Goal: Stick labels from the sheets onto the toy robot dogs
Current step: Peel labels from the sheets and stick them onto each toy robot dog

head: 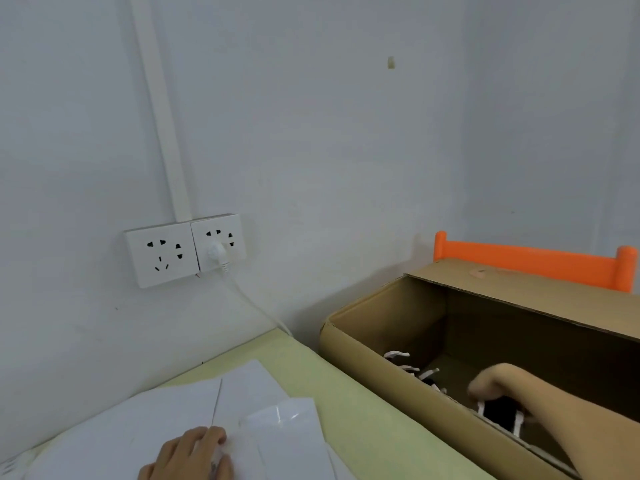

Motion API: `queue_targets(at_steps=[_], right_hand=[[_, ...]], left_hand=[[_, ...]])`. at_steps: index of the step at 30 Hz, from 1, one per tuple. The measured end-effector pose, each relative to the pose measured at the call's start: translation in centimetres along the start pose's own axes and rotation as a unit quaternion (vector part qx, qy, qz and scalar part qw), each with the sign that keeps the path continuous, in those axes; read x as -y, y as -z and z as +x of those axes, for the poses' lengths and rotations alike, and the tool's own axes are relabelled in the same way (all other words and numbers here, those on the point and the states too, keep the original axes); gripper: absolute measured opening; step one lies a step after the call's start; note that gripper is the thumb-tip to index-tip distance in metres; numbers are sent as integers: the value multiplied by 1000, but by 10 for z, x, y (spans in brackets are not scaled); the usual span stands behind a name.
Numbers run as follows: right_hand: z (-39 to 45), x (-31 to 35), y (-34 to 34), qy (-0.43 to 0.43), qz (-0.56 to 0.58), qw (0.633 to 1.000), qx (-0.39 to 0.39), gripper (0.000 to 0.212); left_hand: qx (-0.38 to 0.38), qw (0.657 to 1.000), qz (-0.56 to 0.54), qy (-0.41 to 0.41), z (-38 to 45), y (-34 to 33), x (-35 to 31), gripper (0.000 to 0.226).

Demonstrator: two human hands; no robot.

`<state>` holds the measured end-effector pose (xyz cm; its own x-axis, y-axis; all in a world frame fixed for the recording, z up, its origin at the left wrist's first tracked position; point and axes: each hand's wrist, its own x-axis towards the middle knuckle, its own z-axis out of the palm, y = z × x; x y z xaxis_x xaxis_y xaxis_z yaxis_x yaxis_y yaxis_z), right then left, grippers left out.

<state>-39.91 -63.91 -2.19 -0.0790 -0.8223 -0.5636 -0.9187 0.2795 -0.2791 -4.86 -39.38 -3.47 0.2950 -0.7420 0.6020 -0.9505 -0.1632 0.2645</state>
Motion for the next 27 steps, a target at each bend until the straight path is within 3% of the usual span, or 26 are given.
queue_targets(at_steps=[2, 4, 5, 7, 9, 11, 13, 16, 18, 22, 25, 27], right_hand=[[13, -6, 1, 31, 23, 997, -74, 32], [35, -12, 3, 62, 114, 977, -168, 42], [39, -14, 5, 91, 157, 967, -179, 49], [36, -11, 6, 141, 159, 969, -122, 59], [31, -9, 5, 163, 92, 979, -82, 45], [33, -10, 2, 168, 58, 982, -67, 27], [30, -12, -1, 168, 56, 983, -49, 24], [12, -1, 0, 186, 56, 980, -38, 11], [-2, 13, 1, 225, 32, 972, -66, 9], [-34, 48, -3, 313, 6, 930, -195, 22], [-73, 79, -20, 387, 72, 865, -312, 23], [-102, 99, -35, 444, 111, 811, -365, 23]], left_hand=[[11, 1000, 16, -5, 0, -1, 0, 24], [44, 999, 31, -2, 2, -1, 0, 34], [62, 997, 38, 9, 1, 0, -1, 38], [69, 996, 48, 17, 1, 2, -1, 39], [108, 994, 3, 16, 0, 9, -2, 41], [147, 988, -10, 46, 1, 9, 2, 60], [98, 992, 67, 35, 3, 5, 6, 83], [150, 988, 27, 5, 2, 8, 9, 54], [102, 994, 44, -7, -4, 5, 8, 42], [43, 997, 45, -39, -6, 10, 6, 41], [-3, 996, 57, -69, -8, 16, 3, 36], [87, 991, 88, -55, -3, 22, 0, 32]])
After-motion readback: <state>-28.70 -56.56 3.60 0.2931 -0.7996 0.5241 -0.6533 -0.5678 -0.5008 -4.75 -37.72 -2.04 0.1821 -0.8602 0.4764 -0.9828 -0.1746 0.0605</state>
